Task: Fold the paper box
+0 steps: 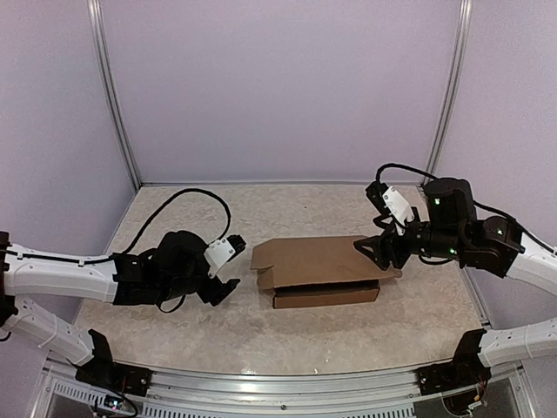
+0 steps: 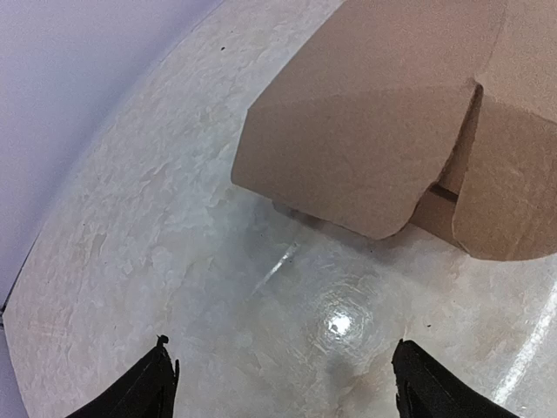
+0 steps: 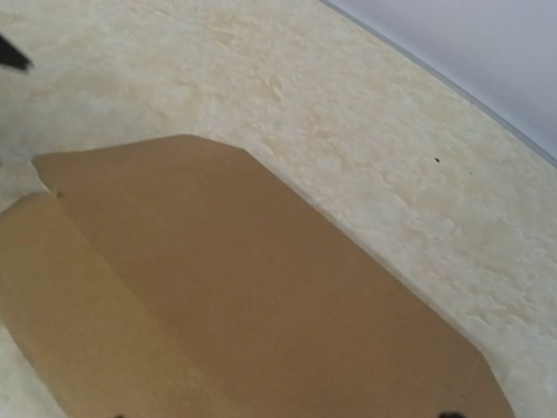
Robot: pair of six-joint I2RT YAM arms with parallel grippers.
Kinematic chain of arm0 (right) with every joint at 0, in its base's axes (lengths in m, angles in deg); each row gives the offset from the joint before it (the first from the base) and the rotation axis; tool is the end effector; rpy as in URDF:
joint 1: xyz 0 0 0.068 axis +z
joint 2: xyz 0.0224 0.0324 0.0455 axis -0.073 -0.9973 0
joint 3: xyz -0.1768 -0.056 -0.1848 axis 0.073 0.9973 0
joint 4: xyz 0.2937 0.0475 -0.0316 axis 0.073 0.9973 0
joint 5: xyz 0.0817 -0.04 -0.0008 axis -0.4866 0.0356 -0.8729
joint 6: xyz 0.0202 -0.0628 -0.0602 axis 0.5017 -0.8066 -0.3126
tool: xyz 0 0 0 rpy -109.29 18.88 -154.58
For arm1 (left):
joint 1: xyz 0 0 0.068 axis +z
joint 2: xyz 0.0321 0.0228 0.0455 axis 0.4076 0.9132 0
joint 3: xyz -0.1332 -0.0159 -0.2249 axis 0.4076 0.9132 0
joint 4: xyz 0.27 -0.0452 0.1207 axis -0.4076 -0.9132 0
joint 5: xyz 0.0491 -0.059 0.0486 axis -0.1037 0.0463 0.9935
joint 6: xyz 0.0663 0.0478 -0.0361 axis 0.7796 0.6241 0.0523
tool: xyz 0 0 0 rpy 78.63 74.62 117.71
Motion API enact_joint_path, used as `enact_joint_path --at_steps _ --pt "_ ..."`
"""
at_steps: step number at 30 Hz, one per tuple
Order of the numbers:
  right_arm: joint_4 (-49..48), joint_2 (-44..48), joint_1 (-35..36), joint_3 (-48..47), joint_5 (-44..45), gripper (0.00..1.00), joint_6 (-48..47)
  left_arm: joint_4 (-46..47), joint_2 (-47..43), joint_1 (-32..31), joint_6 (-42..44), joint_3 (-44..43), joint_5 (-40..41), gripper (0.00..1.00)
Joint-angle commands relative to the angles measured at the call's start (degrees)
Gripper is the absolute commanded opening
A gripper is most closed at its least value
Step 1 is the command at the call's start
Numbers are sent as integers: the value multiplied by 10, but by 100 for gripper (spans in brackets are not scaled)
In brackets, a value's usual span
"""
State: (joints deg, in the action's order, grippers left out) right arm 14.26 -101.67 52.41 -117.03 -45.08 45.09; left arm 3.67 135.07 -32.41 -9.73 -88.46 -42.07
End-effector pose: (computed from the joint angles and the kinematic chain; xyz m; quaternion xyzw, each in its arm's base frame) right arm 0.2028 0.2165 0.2935 -0.3414 0.7862 0.1677 0.4871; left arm 0.2066 -0.2613 0.1562 0.4221 0.7745 -0.0241 0.4705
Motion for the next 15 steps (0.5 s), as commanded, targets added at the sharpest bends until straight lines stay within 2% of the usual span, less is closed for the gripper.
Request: enact_joint_path --at_steps 1,15 --pt "-30 10 -9 16 -28 76 11 48 33 -10 79 12 0 83" --pt "-38 18 -17 36 -49 76 15 228 115 -14 161 38 -43 78"
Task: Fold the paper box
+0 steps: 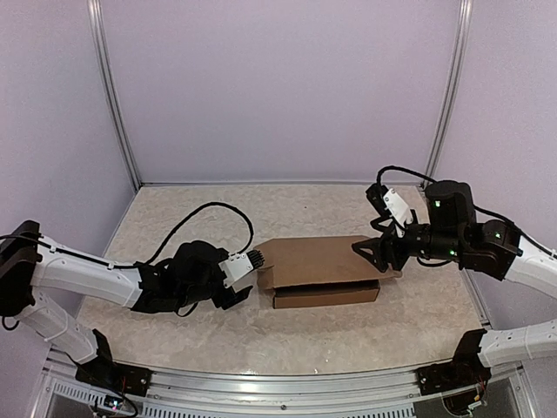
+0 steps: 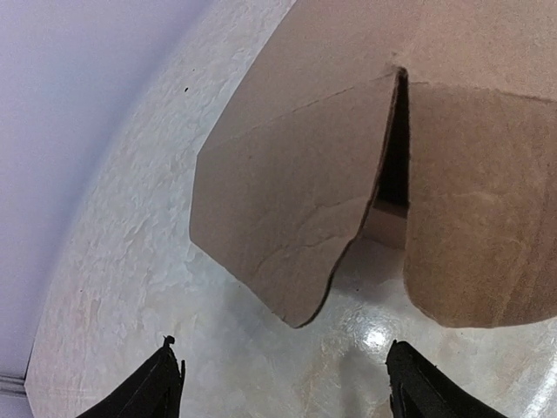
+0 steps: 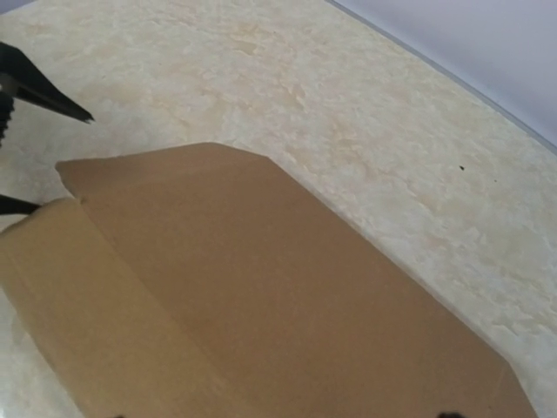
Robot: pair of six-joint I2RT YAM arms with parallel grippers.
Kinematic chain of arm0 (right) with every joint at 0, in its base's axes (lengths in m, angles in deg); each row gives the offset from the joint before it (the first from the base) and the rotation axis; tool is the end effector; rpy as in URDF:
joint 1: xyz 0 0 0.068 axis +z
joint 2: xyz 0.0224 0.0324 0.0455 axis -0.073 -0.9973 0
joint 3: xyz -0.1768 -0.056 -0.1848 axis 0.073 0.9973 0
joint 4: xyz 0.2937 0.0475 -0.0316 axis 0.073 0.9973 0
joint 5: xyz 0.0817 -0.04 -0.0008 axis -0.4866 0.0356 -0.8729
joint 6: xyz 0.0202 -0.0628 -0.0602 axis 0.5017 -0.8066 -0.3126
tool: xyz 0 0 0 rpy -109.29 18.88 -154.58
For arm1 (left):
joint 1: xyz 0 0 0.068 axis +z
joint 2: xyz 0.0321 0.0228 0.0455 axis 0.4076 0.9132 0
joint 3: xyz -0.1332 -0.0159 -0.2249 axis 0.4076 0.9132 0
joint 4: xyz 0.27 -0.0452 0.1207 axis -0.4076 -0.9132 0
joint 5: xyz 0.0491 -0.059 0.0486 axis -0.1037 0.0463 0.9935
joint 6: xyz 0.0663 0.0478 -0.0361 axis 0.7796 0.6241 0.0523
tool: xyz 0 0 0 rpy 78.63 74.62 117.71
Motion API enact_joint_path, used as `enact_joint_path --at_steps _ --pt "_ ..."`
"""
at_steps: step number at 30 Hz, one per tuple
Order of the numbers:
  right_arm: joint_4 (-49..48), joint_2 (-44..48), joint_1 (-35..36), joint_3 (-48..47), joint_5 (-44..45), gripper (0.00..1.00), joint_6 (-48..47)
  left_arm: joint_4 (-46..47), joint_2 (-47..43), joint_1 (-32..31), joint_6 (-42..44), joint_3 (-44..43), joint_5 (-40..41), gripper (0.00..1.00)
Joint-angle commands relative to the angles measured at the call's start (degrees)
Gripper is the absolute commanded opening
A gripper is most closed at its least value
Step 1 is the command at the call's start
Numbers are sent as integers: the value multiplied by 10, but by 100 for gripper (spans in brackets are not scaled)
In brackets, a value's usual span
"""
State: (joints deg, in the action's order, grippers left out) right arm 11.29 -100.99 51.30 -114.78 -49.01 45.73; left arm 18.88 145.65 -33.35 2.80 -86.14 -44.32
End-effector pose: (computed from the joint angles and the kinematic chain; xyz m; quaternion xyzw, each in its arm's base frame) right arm 0.2035 0.2168 0.2871 -0.3431 0.7791 0.1971 0.4863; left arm 0.2098 -0.2818 0.1131 0.5104 0.7111 0.0000 0.4835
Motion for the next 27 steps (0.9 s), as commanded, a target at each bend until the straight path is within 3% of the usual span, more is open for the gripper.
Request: enact_joint_path --at_steps 1,14,27 --pt "-8 12 -6 14 -10 75 9 85 10 -6 41 17 -21 78" --pt "-1 2 -6 -2 -28 74 28 116 40 -11 70 7 -30 57" --pt "-4 -16 -6 -4 -37 73 38 141 46 -25 88 4 -3 49"
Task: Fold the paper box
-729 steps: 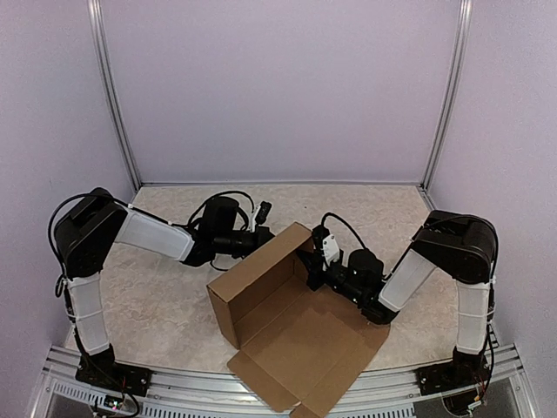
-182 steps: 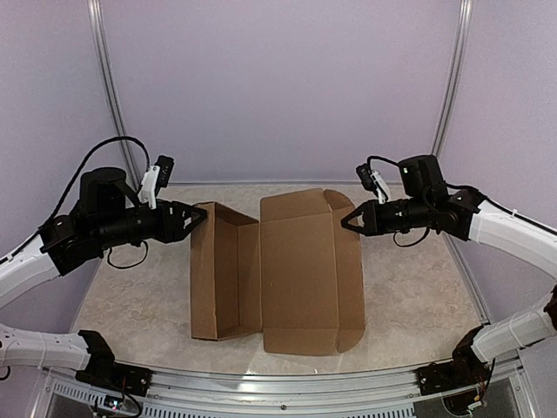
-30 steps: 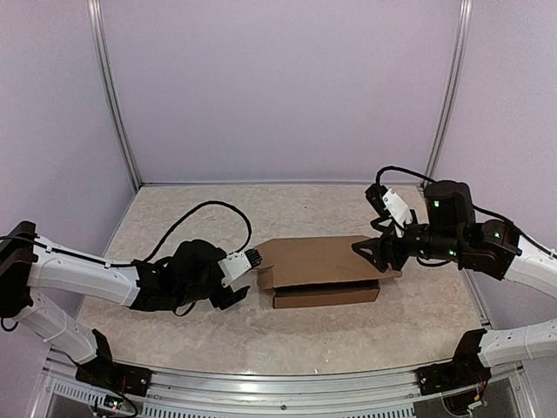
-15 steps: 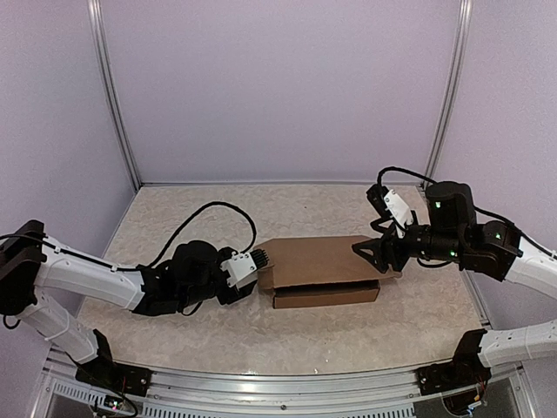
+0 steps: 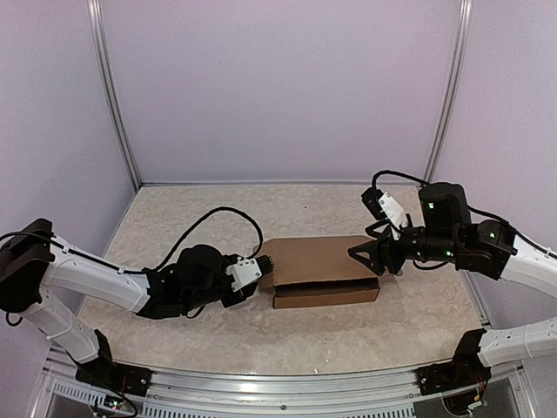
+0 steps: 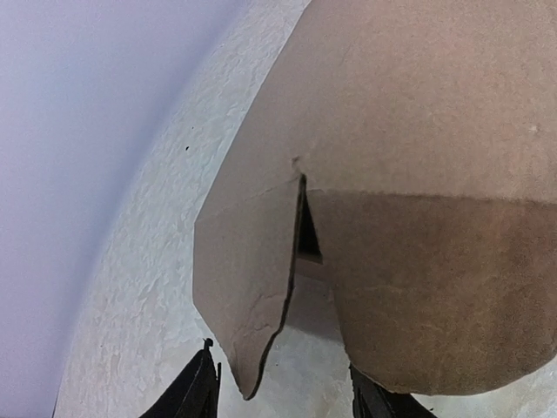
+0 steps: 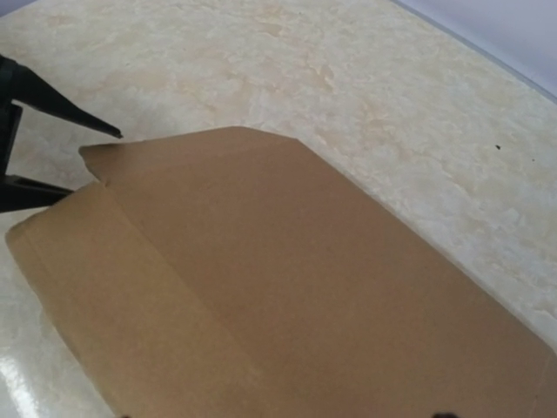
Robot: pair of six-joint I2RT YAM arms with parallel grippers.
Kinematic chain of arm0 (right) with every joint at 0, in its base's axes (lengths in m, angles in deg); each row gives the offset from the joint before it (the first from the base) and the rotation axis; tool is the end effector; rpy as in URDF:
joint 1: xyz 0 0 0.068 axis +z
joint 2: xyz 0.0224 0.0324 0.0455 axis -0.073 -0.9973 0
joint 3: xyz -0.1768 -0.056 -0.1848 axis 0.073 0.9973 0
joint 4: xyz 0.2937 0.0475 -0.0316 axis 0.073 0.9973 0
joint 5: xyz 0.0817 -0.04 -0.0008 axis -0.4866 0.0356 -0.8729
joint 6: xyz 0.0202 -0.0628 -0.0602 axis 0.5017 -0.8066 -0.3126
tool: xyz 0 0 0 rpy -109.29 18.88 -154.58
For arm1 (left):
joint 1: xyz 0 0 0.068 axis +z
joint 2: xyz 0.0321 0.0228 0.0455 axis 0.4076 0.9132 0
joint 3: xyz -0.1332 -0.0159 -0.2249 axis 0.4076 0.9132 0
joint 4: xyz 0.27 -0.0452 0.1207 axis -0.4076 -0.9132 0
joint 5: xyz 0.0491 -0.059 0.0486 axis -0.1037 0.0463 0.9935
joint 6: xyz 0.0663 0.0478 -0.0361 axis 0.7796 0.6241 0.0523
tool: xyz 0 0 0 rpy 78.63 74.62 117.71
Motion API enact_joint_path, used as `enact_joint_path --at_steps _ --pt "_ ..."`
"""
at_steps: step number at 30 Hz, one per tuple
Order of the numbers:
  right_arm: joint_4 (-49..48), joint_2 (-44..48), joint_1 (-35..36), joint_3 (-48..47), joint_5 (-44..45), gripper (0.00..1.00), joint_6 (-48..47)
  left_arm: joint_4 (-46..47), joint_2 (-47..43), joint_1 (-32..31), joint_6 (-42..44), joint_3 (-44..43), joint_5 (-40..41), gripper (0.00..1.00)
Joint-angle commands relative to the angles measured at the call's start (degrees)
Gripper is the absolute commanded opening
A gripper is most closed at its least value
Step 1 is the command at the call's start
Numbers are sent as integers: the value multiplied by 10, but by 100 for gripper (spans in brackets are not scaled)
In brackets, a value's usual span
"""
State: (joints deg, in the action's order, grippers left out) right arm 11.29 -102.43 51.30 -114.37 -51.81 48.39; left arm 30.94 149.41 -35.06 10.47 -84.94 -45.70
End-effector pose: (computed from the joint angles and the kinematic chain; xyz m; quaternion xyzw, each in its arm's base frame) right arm 0.2033 0.2223 0.2770 -0.3397 0.7896 0.2217 0.4604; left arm 0.2054 -0.2984 0.1104 0.5448 0.6484 -0.0024 0.5317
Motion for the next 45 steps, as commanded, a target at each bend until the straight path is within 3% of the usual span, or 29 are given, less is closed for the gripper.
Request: enact_joint_path --at_steps 1,11,25,37,43,45 --pt "-4 -1 -6 -7 -9 73 11 22 11 -9 13 -9 13 48" --pt "2 13 -6 2 -7 72 19 20 26 -13 42 -25 41 39" --pt "0 16 -6 6 -10 71 23 20 20 -17 54 -24 58 35" --pt "6 15 -6 17 29 70 31 20 13 -23 48 -31 44 19" --pt "15 8 -9 17 66 70 37 17 1 -23 43 -29 40 0" --pt "19 2 -13 14 71 70 41 13 -4 -22 41 -28 39 0"
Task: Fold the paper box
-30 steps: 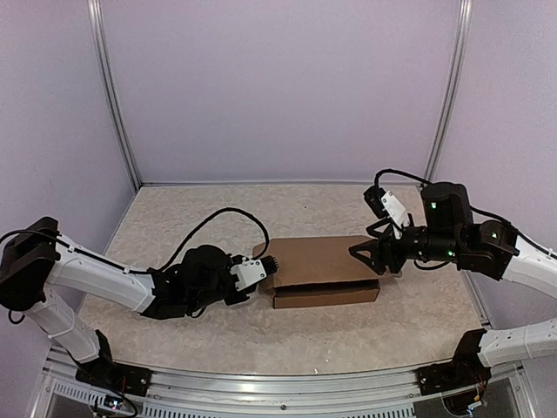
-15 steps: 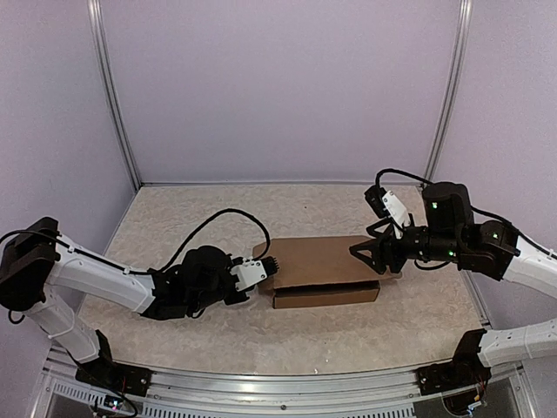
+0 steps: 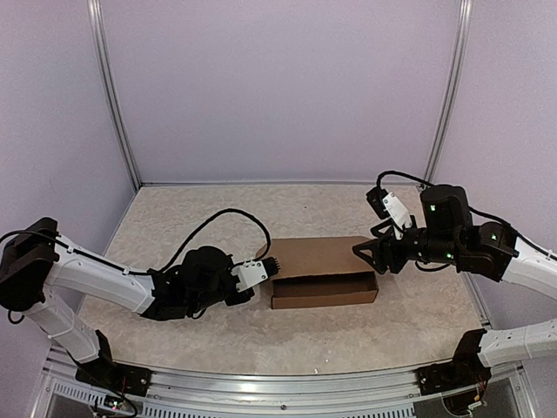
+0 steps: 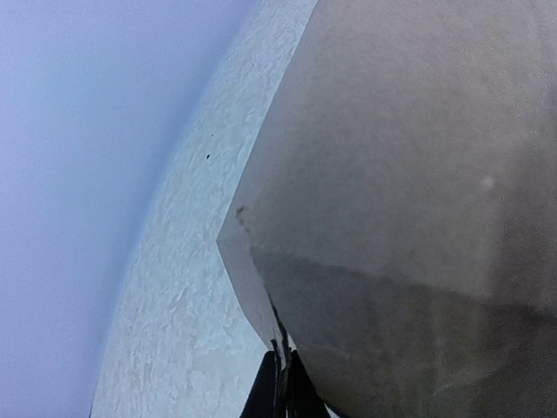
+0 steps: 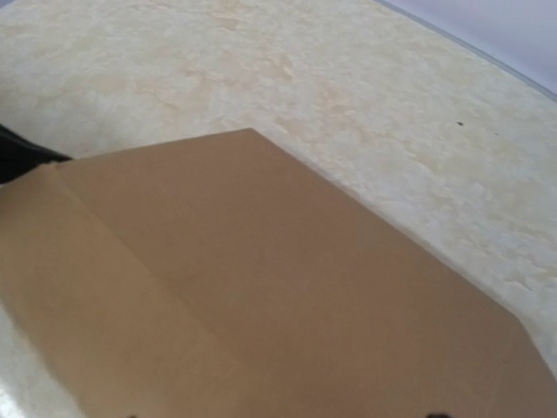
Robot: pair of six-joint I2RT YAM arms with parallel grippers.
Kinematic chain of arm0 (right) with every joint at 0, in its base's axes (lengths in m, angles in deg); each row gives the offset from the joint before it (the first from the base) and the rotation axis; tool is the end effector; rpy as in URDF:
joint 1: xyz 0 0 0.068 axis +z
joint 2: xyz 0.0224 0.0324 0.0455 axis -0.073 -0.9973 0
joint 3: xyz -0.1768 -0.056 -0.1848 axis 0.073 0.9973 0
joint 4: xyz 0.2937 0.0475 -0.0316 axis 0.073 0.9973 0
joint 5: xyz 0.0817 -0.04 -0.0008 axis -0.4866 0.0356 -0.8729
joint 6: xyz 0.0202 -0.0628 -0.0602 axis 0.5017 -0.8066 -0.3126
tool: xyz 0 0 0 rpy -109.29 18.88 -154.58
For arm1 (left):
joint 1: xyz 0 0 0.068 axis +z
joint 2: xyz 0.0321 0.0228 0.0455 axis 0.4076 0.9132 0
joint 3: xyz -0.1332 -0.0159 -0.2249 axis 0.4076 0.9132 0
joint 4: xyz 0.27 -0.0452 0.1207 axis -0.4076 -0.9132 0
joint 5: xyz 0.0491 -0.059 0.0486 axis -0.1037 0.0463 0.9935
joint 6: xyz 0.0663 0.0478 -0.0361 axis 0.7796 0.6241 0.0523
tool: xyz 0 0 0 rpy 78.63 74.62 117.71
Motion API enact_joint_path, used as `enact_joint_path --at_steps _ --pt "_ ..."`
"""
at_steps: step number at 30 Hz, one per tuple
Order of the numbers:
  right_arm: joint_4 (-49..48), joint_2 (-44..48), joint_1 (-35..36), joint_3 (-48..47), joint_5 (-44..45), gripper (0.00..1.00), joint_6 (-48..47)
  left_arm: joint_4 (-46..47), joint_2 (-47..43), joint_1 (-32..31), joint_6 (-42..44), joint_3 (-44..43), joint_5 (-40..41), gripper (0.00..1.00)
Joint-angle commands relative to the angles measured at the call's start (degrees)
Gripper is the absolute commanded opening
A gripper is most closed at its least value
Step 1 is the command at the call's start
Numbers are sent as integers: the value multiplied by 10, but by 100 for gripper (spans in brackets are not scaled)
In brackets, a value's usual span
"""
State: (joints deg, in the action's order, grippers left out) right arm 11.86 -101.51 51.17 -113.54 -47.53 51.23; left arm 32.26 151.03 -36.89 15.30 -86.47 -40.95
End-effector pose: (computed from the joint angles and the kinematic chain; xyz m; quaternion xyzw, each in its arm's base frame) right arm 0.2054 0.2148 0.2740 -0.3022 0.8069 0.2019 0.4656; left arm 0.2043 -0.3073 0.1142 0.5577 0.6254 0.0433 0.5441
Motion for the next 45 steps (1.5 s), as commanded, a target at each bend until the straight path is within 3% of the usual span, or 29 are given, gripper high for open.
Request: enact_joint_path --at_steps 1,15,21,29,38,45 --pt "15 -10 -15 3 30 70 14 -2 -22 -4 -9 -12 -10 0" --pt "62 -10 -98 -36 43 71 31 -64 -111 41 -77 9 -79 0" --pt "94 -14 -151 -31 -24 70 61 -123 -126 54 -106 -13 -53 0" --pt "124 -45 -154 -30 -61 69 66 -200 -118 62 -155 -34 -19 0" --pt "148 -85 -166 -62 -40 66 19 -255 -150 66 -195 -33 -8 0" --pt "116 -92 -173 -67 -50 66 -82 -259 -178 65 -189 -32 -13 0"
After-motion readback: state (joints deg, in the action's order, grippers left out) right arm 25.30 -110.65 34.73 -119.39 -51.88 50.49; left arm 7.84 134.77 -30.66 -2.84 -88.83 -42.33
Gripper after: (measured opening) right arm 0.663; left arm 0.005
